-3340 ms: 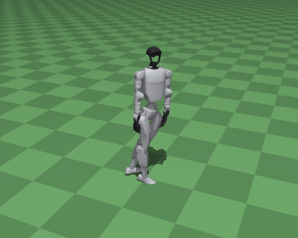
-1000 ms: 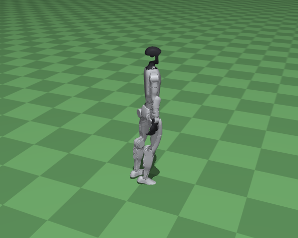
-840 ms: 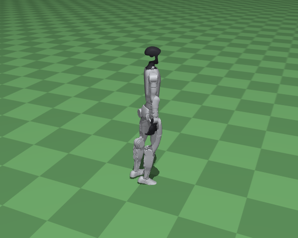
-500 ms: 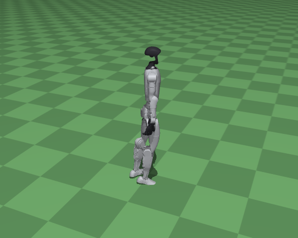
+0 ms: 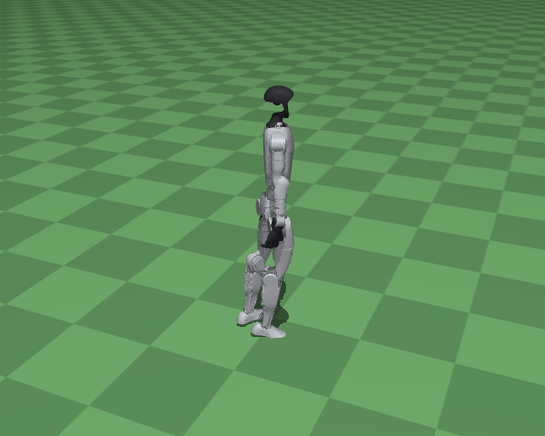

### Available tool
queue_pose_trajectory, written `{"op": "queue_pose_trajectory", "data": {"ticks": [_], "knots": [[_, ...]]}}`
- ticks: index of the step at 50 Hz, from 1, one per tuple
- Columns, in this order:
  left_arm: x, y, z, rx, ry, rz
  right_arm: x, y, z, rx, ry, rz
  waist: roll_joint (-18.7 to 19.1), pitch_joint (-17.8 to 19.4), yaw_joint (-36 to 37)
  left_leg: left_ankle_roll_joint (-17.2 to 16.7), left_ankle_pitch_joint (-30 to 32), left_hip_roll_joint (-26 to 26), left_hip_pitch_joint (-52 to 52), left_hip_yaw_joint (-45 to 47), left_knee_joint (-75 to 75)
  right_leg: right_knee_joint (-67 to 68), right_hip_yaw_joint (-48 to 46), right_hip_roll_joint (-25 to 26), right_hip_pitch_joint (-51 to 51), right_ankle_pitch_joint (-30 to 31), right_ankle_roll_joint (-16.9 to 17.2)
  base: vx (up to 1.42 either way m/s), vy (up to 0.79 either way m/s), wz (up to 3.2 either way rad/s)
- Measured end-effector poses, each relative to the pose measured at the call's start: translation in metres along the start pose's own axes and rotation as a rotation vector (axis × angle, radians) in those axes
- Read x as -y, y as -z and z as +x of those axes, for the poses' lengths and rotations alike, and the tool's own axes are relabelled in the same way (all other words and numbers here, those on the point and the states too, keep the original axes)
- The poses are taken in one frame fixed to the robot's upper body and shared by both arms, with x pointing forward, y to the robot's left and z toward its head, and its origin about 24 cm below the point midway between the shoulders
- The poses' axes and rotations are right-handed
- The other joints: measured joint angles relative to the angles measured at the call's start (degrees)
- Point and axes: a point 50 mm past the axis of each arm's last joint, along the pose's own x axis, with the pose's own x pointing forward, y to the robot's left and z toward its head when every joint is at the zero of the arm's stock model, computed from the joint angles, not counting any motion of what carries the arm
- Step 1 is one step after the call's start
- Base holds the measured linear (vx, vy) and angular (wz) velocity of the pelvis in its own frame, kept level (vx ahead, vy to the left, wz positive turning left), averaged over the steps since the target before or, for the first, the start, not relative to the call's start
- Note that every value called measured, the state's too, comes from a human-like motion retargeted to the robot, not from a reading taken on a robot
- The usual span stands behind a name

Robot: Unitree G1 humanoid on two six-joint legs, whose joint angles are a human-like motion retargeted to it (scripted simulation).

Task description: In place motions

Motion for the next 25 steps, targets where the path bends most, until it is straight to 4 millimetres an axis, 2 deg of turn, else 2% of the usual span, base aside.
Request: {"op": "queue_pose_trajectory", "data": {"ticks": [25], "knots": [[0.0,0.0013,0.0001,-0.002,0.001,-0.011,-0.0017,0.0017,0.0005,-0.007,-0.003,-0.005,0.0,-0.4,-0.2,0.1,-0.2,0.0,0.2,-0.1,-0.3,-0.2,-0.2,0.1,0.2,-0.6,-0.1,0.0,0.0,0.01]]}}
